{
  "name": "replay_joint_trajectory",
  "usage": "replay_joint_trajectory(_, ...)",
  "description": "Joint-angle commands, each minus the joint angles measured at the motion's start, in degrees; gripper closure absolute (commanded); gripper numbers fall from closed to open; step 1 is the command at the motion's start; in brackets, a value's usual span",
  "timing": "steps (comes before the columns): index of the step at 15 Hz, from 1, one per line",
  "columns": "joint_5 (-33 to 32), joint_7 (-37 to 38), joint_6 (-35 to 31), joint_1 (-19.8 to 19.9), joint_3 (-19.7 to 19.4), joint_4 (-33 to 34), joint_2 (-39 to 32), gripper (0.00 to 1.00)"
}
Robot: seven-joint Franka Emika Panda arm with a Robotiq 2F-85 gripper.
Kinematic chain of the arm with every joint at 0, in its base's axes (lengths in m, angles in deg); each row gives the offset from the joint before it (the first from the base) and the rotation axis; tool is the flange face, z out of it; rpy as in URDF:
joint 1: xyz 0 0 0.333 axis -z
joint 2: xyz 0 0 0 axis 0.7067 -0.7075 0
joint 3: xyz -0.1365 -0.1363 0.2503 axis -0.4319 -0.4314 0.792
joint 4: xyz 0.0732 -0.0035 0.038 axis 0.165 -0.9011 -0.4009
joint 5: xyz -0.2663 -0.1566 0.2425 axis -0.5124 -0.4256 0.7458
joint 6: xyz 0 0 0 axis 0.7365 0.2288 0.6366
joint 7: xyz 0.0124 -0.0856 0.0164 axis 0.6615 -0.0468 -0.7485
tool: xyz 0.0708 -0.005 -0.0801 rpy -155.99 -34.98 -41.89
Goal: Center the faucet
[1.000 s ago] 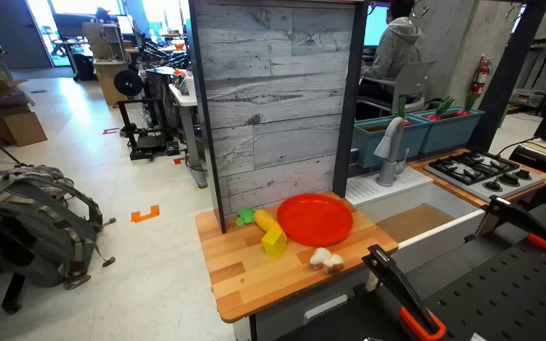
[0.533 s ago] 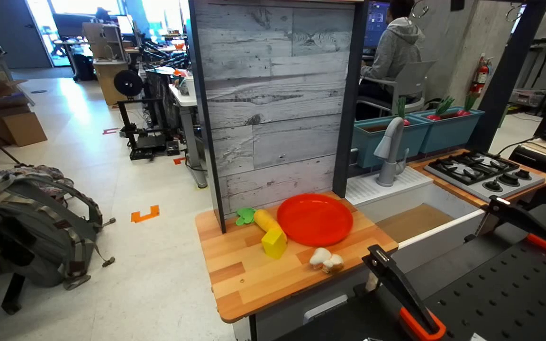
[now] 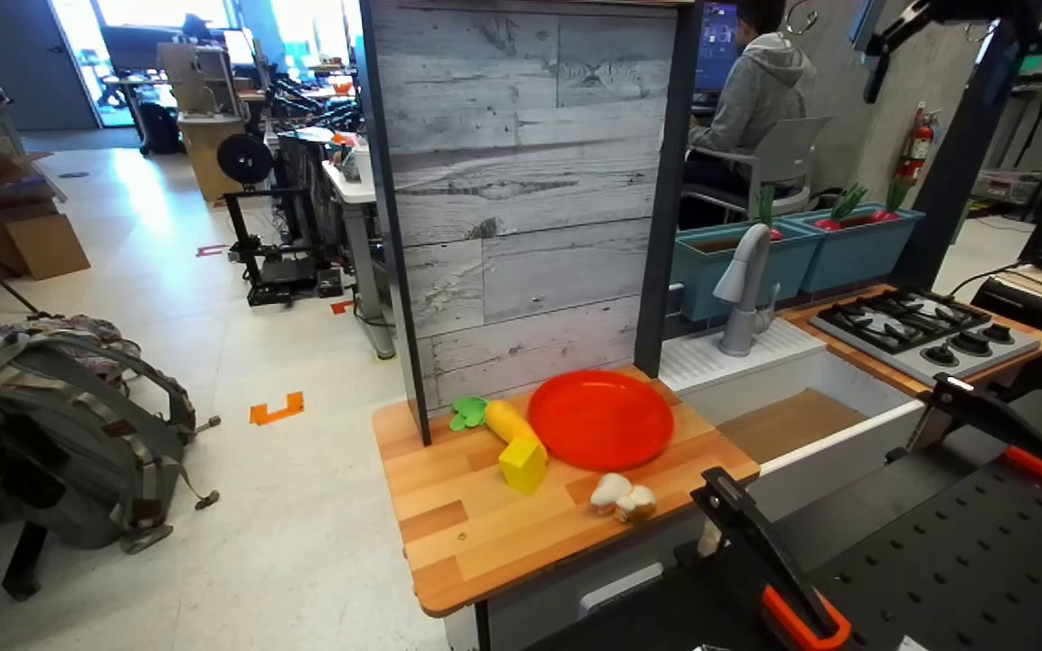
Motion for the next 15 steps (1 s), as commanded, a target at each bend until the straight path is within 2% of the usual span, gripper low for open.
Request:
replay_joint_trajectory(1, 2.6, 1.3, -11.4, 2.2, -3.2, -1.2, -5.2, 0.0)
replay_joint_trajectory(5, 10.2, -1.8, -18.0, 1.6, -5.5, 0.4, -12.3, 0.0)
replay_joint_trajectory(8, 17.0, -6.0, -17.8, 0.6, -4.8, 1.9, -15.2, 0.0)
replay_joint_trajectory(9, 13.9, -3.9, -17.5, -0.3, -6.8, 0.1, -13.4, 0.0)
replay_joint_trajectory(15, 14.6, -4.5, -17.5, -1.0, -7.4, 0.4, -14.3, 0.0)
